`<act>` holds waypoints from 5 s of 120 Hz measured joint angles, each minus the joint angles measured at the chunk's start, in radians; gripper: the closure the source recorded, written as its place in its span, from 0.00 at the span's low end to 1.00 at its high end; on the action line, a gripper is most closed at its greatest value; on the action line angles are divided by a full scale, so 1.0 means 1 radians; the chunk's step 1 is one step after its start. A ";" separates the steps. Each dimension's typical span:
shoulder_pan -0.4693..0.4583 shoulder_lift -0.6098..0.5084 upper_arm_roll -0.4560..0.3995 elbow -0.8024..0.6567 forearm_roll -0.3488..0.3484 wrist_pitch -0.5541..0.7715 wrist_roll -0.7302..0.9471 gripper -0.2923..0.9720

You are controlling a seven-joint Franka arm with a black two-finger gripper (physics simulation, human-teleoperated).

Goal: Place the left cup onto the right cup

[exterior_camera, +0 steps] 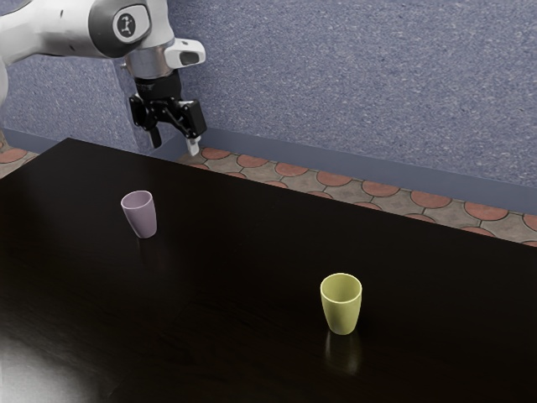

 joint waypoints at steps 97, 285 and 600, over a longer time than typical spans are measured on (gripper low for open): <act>0.028 0.188 0.011 -0.052 -0.009 0.102 -0.003 0.23; 0.144 0.381 0.149 0.071 -0.061 0.174 0.140 0.23; 0.269 0.566 0.090 0.086 -0.133 0.378 0.246 0.59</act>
